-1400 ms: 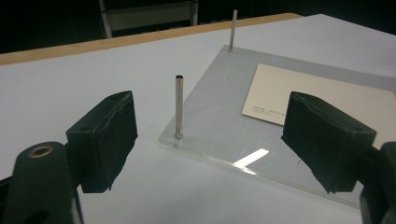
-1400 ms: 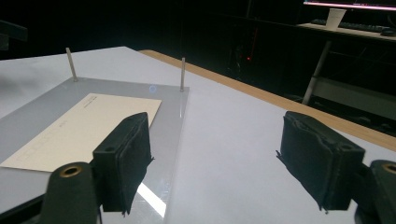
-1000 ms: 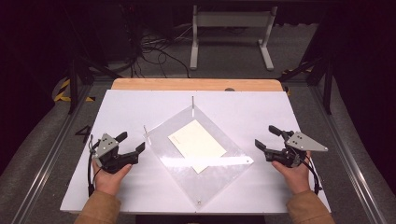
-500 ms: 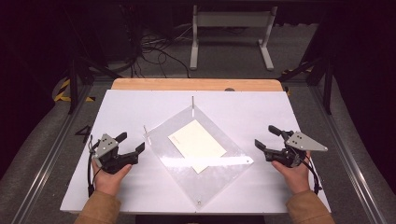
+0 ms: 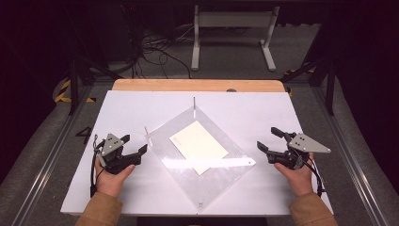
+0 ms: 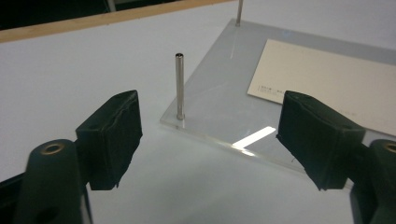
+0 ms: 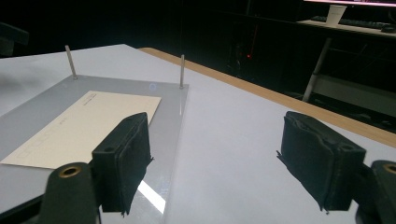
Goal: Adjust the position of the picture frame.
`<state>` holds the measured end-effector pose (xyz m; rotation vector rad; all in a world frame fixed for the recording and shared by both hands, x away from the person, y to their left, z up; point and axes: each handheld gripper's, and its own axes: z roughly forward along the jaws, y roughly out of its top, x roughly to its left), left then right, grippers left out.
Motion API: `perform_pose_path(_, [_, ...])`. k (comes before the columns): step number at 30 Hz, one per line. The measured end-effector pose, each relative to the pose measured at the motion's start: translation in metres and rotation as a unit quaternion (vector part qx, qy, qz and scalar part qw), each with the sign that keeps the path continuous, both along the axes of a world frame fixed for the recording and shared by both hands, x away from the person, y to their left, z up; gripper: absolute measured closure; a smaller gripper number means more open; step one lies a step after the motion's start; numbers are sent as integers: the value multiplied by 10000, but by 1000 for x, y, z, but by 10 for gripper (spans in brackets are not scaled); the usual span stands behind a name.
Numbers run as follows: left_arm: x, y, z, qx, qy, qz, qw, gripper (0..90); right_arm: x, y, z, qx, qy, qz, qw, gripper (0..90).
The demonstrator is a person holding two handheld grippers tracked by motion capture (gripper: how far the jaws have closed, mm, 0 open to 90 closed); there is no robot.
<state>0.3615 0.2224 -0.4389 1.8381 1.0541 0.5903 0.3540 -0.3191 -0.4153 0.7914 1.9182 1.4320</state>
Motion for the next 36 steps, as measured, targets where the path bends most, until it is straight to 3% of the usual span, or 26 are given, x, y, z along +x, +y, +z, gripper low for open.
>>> perform_pose_path(5, [2,1,-2,144,384,-28,9992,416,0,-1,0,-7,25,-16,10000,243])
perform_pose_path(10, [3,0,-2,265,568,-202,9978,680,-1,-1,-1,-17,28,-15,10000,247])
perform_pose_path(13, [5,-1,-5,349,665,-224,9969,744,-1,-1,-1,-11,28,-6,10000,252])
perform_pose_path(19, [11,-1,-12,229,1111,-271,9932,862,-2,0,-1,-52,24,-2,10000,257])
perform_pose_path(21, [13,-3,-15,323,1176,-283,9921,880,-2,0,-2,-62,31,-1,10000,257])
perform_pose_path(25, [16,-7,-17,306,1367,-310,9897,883,-3,-1,-2,-75,51,-6,10000,259])
perform_pose_path(34, [25,-15,-22,282,1827,-624,9808,896,-6,-3,-3,-80,71,-40,9999,259])
perform_pose_path(36, [26,-17,-22,287,1828,-641,9806,896,-7,-4,-3,-94,87,-52,9999,259])
